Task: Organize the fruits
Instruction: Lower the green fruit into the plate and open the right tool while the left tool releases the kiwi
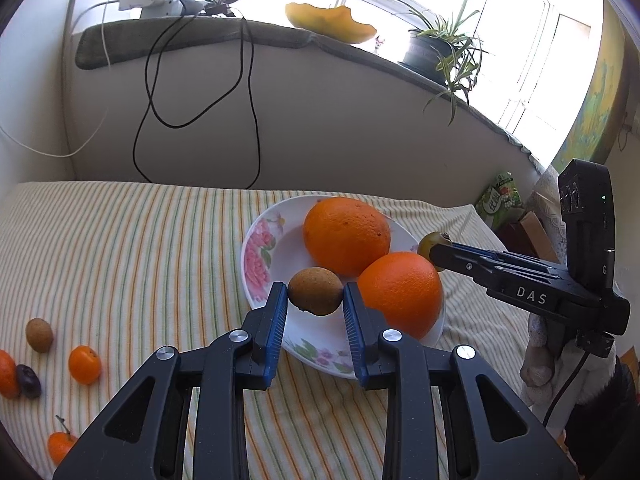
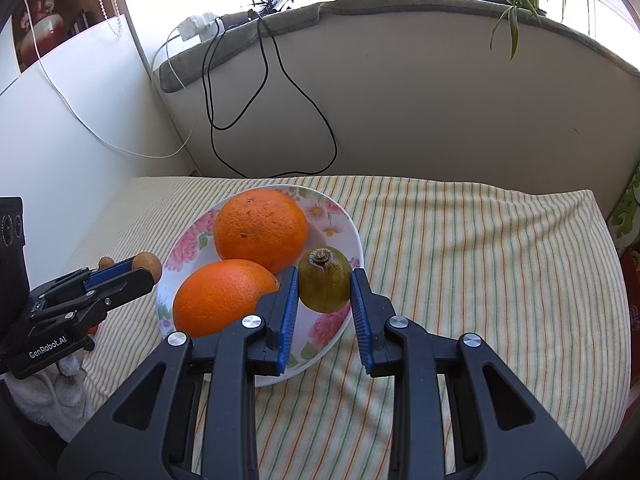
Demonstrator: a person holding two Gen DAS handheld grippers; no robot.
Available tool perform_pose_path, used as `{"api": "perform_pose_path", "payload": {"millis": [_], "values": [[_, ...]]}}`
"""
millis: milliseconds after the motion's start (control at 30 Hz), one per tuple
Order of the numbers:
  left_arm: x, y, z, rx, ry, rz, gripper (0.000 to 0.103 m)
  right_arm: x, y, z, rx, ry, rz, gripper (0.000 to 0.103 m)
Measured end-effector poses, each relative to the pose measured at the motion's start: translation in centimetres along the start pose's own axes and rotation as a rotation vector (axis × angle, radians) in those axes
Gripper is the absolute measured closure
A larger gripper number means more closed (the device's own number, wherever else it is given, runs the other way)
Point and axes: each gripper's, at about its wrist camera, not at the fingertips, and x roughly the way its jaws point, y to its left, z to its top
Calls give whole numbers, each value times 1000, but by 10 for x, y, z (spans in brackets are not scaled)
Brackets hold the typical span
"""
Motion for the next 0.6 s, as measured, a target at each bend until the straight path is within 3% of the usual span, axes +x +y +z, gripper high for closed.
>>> {"api": "perform_pose_path", "payload": {"millis": [500, 600], "values": [[-1, -5, 4, 22, -5, 5, 75, 7, -3, 1, 7, 12, 6, 75], [-2, -6, 4, 26, -9, 12, 70, 8, -3, 1, 5, 11, 10, 75]]}}
